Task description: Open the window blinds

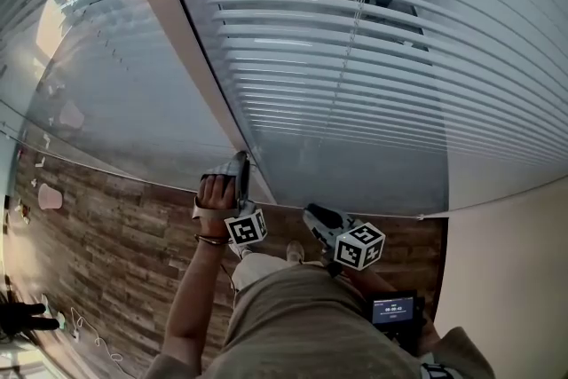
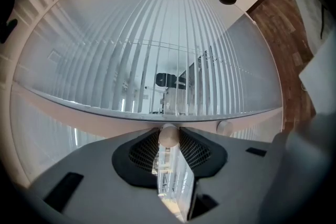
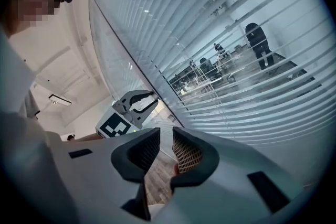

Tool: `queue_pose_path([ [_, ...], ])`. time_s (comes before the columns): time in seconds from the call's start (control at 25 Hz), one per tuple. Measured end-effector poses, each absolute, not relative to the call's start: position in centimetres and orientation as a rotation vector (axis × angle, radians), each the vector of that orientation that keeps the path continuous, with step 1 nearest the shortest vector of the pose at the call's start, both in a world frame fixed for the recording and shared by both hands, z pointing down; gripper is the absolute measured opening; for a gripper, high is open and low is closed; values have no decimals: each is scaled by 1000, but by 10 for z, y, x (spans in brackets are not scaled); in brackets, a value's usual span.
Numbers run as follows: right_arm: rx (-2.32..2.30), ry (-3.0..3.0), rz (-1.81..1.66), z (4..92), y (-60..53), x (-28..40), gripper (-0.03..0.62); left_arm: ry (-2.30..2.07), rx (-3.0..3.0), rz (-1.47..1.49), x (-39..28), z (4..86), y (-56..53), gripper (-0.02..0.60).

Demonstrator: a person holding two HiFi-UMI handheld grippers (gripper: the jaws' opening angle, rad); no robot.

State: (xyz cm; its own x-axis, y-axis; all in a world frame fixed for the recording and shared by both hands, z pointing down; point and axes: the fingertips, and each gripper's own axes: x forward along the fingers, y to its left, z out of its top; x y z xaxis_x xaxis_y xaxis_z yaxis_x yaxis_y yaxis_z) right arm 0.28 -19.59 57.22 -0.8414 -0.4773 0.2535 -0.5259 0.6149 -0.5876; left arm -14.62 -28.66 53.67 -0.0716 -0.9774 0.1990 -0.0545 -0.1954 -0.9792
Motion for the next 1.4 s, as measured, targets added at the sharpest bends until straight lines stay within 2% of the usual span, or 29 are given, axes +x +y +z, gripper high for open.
queue_pose_path([
  [0.16, 846, -2764, 1035, 571, -192, 0, 81, 1205, -1402, -1414, -147, 539, -283, 137],
  [0.24, 842, -2767, 1032, 571, -190, -1, 81, 1276, -1524, -1388, -147, 537, -278, 177],
  [0.36, 840, -2770, 1023, 565, -190, -4, 81, 1462, -1807, -1260, -151, 526, -268, 195],
  [0.68, 878, -2777, 817, 535, -208, -16, 81, 1865, -2581, -439, -161, 487, -244, 195],
  [0.88, 923, -2818, 778, 521, -214, -20, 81, 1935, -2773, -96, -164, 489, -229, 195],
  [1.12, 952, -2816, 724, 520, -210, -33, 81, 1932, -2906, 39, -174, 505, -219, 195],
  [1.4, 986, -2782, 712, 516, -200, -52, 81, 1824, -2986, 64, -182, 496, -207, 195],
])
